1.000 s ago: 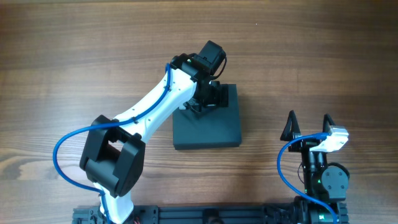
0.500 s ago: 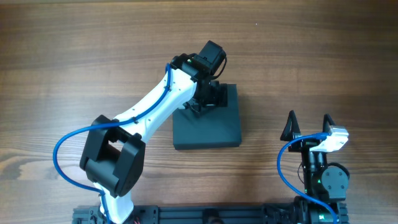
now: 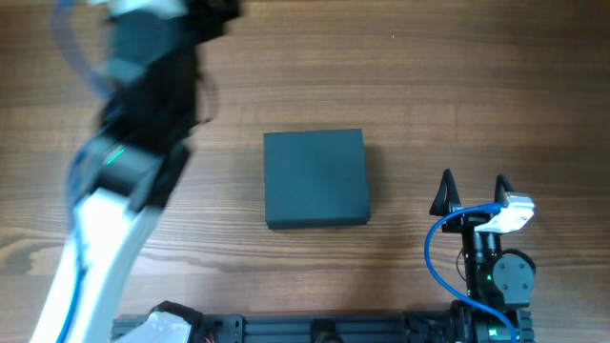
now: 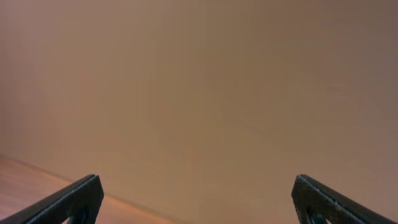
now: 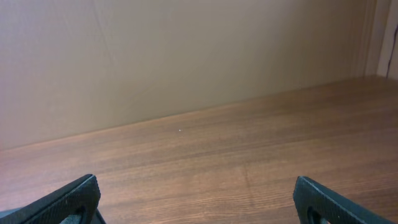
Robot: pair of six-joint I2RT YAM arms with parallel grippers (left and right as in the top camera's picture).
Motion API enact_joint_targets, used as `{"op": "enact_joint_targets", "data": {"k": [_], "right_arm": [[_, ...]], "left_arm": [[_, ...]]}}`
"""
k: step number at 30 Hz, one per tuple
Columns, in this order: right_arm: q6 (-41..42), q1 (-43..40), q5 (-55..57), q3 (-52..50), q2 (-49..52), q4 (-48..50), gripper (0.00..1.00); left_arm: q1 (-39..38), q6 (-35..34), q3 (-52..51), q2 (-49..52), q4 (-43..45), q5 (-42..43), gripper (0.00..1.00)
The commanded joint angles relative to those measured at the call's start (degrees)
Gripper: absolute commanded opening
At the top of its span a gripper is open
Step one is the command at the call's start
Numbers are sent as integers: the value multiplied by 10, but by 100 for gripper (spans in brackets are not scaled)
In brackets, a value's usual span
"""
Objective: Pack container
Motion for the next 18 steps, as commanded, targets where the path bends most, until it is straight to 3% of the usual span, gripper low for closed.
{"op": "enact_joint_targets", "data": {"k": [1,7,10,13,18], "right_arm": [[6,2,6,0,-6,3,100],[6,2,6,0,-6,3,100],[6,2,6,0,-6,3,100],[6,2,6,0,-6,3,100],[6,2,6,0,-6,3,100]], "left_arm": [[64,15,1,-103,-61,-4,100],[159,10,-2,-225,-236,61,100],[182,10,-29,-273,-279,97,100],[198,10,-108,-338,-260,137,100],[202,-29,-310,-444,-120,155,100]]}}
